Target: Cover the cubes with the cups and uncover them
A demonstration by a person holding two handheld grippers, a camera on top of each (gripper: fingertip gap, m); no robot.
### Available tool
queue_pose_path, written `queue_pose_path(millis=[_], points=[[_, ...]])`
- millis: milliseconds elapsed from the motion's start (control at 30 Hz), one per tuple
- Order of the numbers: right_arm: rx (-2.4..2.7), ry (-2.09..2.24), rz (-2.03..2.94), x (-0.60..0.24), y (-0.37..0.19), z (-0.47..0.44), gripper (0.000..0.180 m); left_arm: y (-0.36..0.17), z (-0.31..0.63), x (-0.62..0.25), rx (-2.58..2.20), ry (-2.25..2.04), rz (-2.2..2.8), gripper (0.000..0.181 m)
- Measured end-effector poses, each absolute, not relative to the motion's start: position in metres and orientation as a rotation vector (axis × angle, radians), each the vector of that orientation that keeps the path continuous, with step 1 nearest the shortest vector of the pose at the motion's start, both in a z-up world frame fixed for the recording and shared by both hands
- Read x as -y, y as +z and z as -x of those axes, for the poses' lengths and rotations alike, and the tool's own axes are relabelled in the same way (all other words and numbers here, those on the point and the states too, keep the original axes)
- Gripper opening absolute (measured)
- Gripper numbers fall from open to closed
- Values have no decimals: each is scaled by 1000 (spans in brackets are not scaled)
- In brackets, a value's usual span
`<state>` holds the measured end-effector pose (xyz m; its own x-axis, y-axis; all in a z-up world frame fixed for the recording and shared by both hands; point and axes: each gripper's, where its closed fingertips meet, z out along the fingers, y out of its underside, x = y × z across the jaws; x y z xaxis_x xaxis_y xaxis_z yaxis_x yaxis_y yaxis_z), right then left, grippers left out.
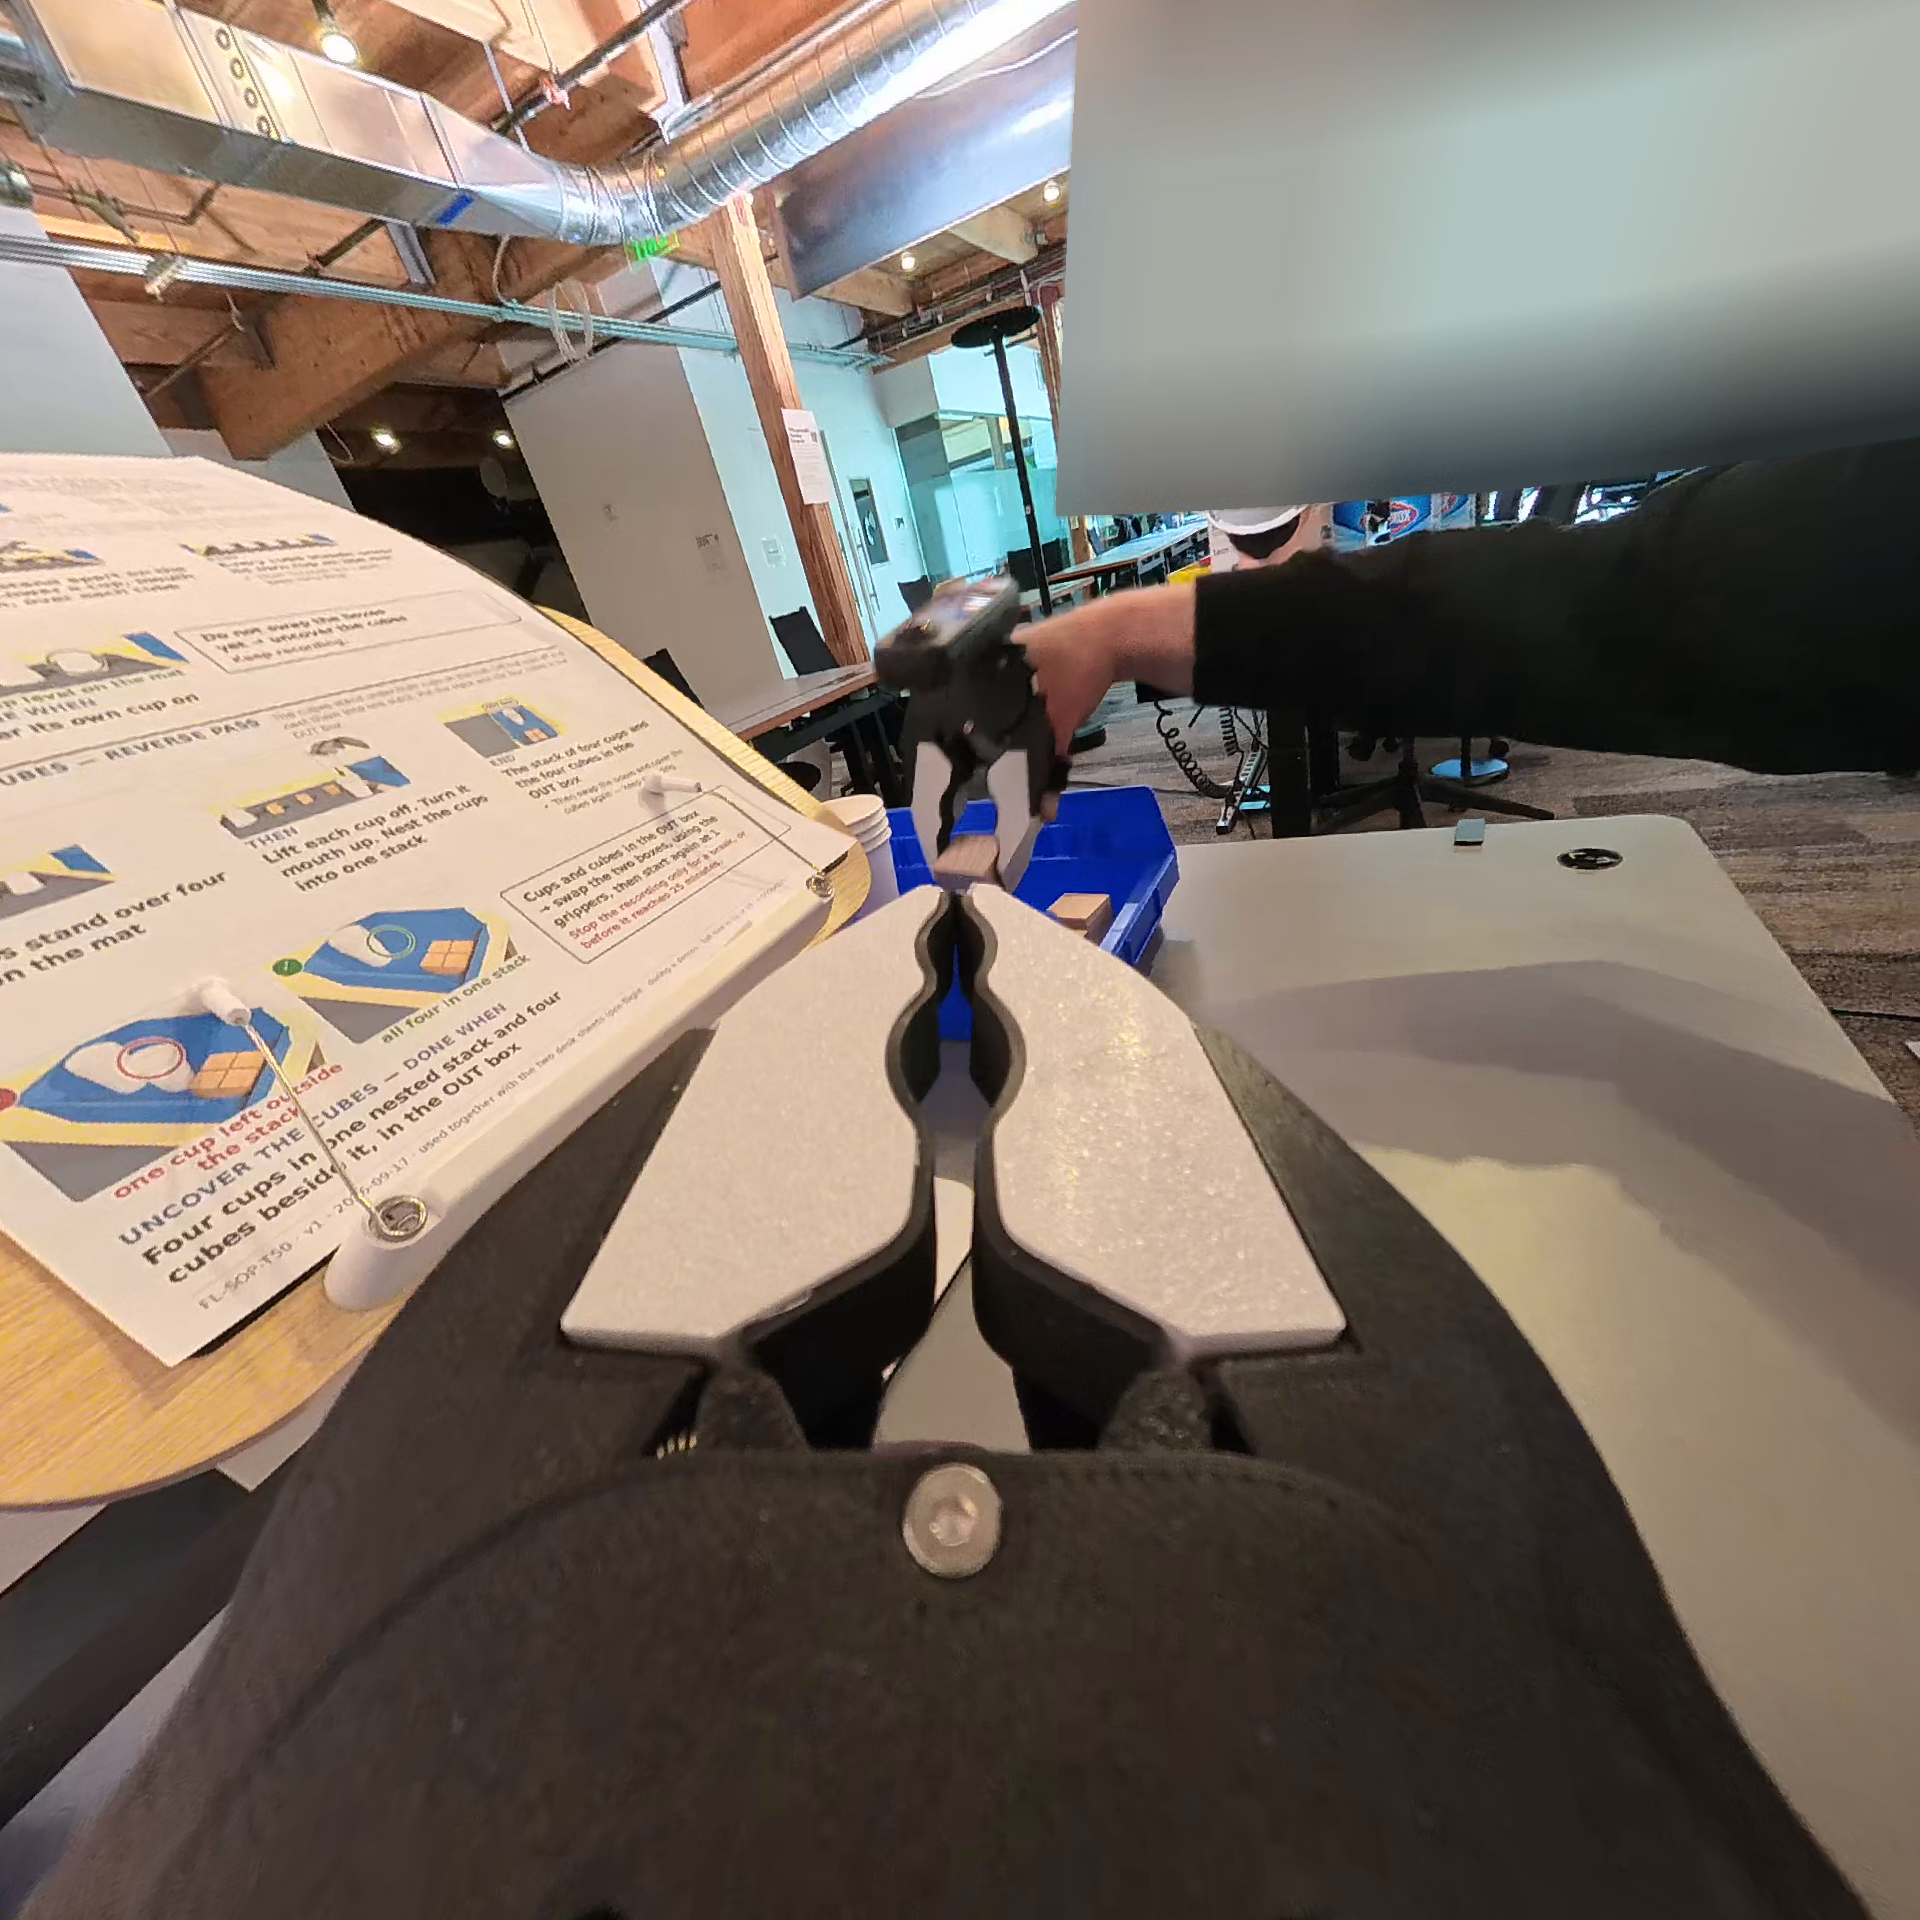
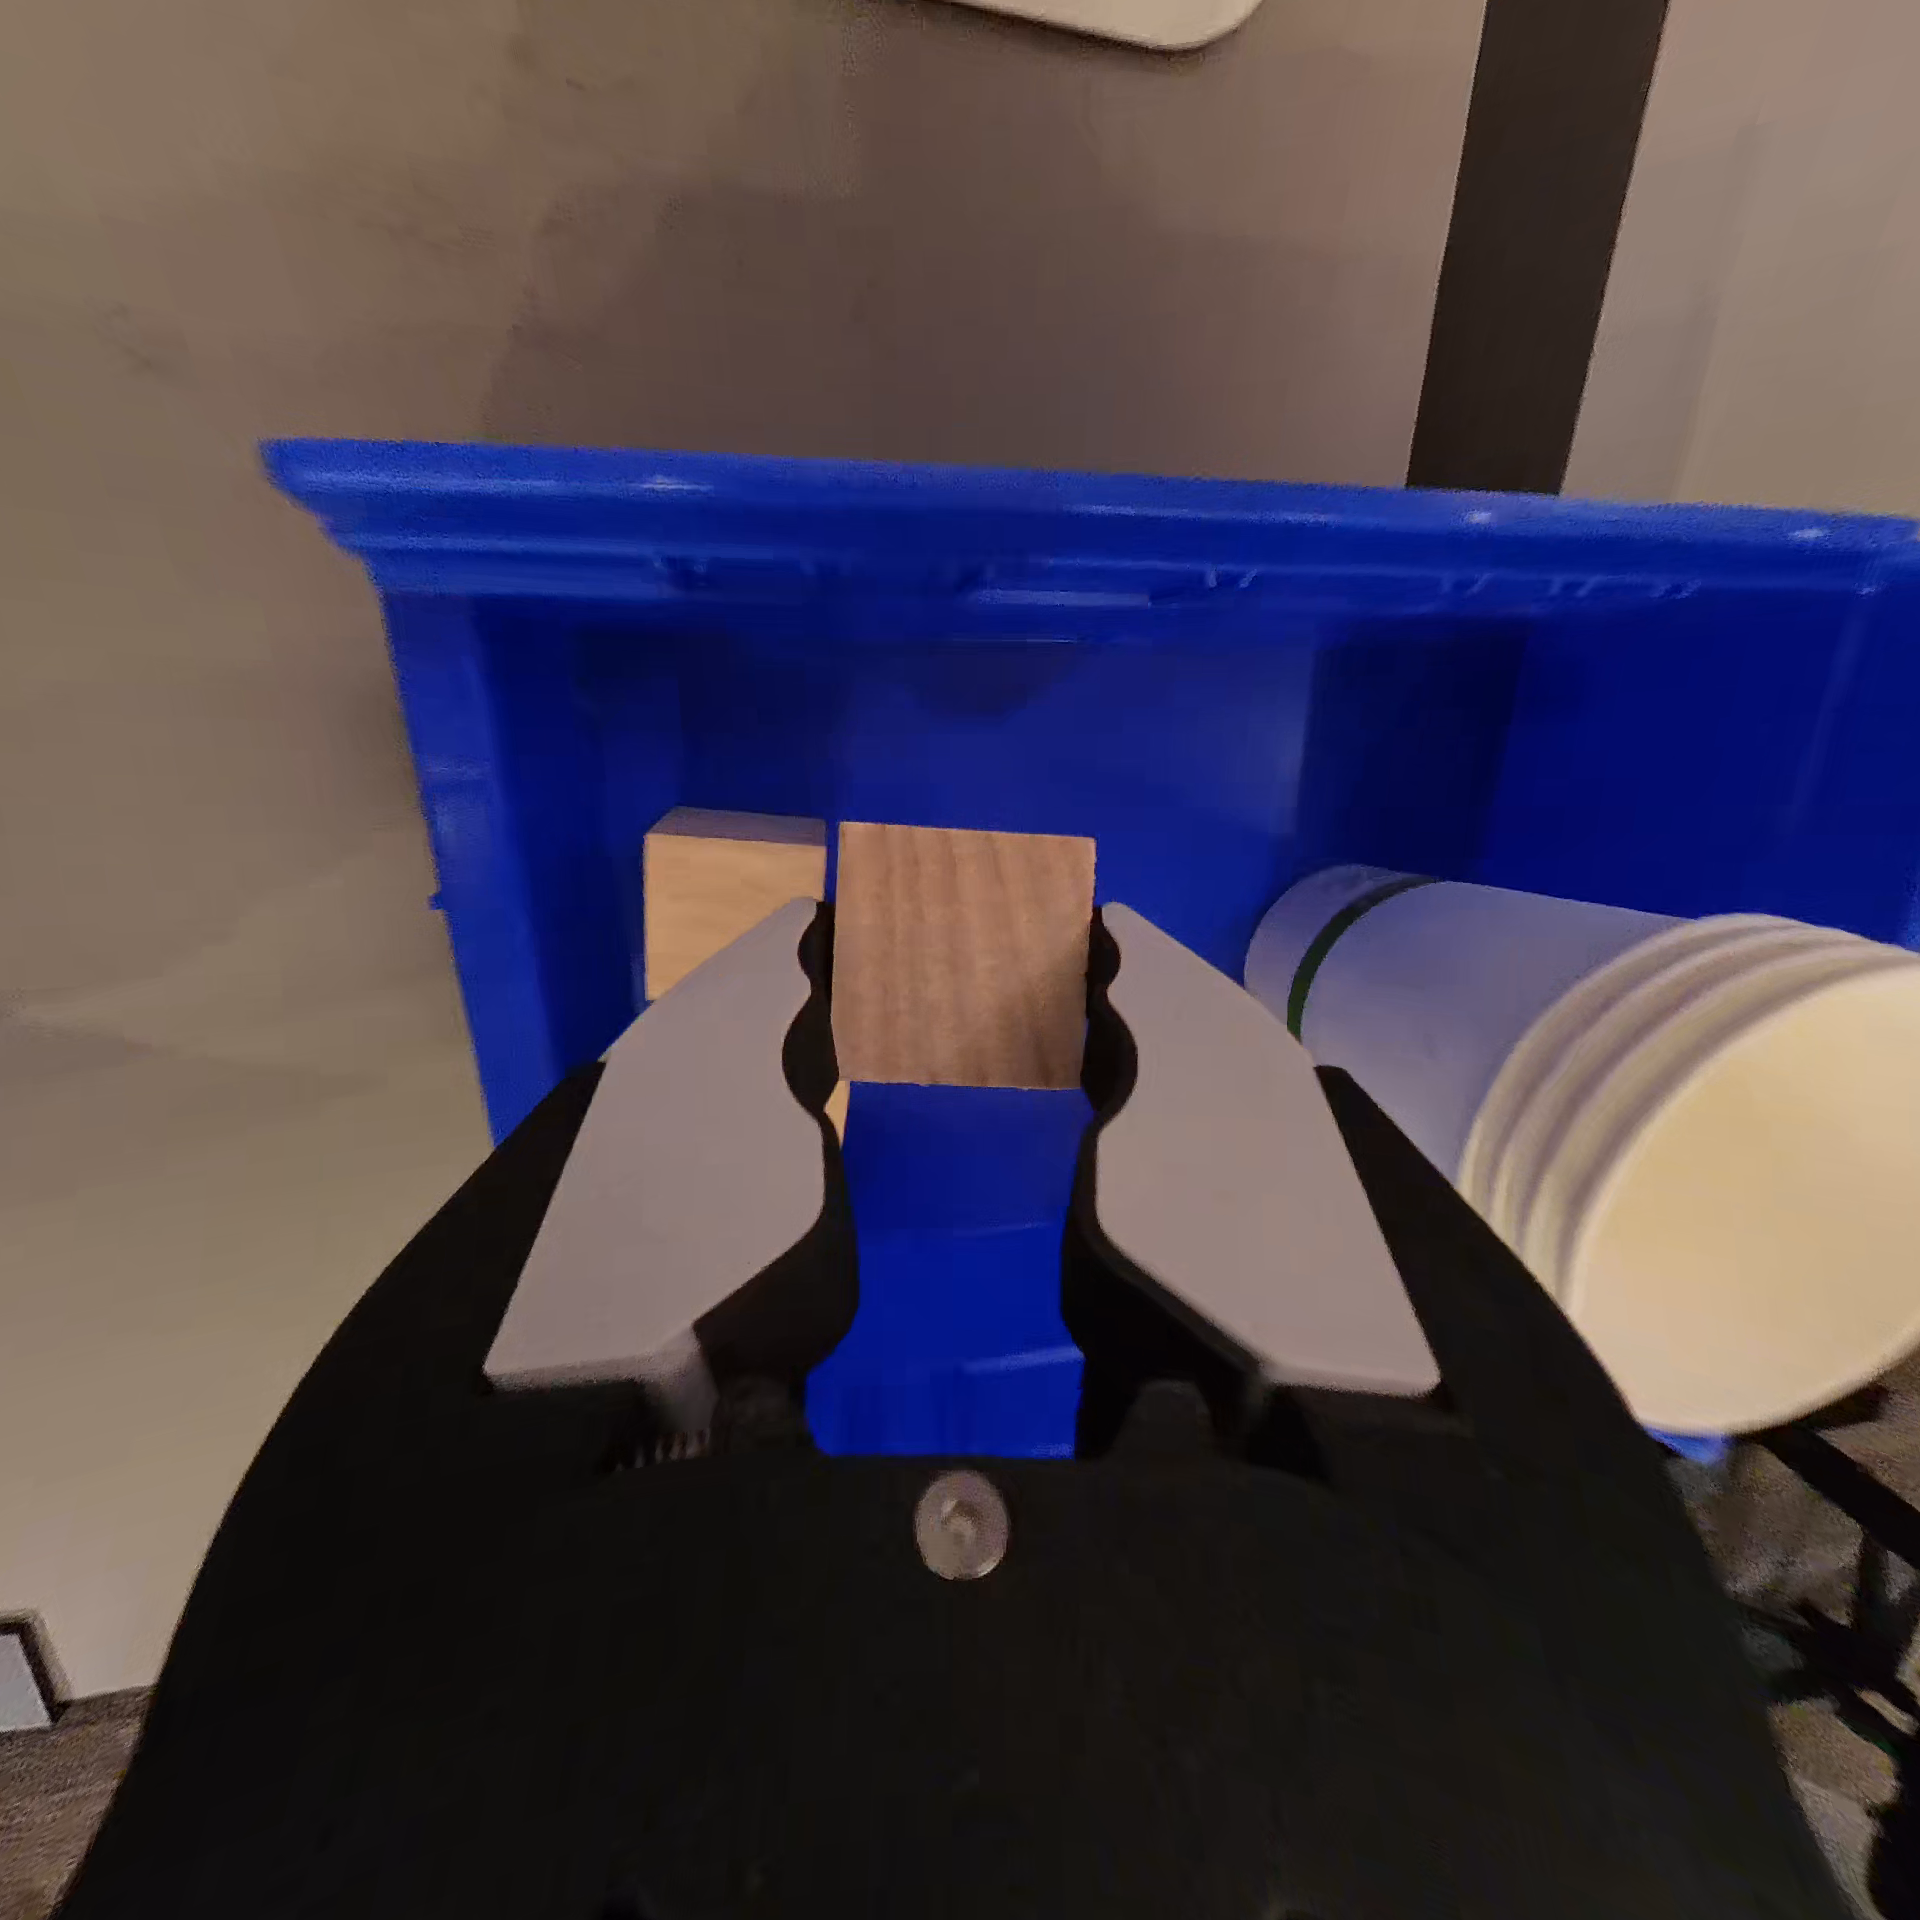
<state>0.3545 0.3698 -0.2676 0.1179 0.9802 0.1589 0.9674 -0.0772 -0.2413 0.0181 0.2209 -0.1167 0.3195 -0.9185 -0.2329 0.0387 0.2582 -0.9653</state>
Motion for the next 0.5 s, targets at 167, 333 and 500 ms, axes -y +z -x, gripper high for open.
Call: queue_pose_path(millis=[167,333,500], points=[[1961,83,2187,-383,-304,-360,46,-122,-19,-225,-1035,-835,1122,0],[1992,106,2216,-385,-325,-363,46,-123,-20,-225,-1043,-831,1126,0],[1984,44,2272,-379,-313,-369,65,-125,-22,-225,-1054,-830,1130,0]])
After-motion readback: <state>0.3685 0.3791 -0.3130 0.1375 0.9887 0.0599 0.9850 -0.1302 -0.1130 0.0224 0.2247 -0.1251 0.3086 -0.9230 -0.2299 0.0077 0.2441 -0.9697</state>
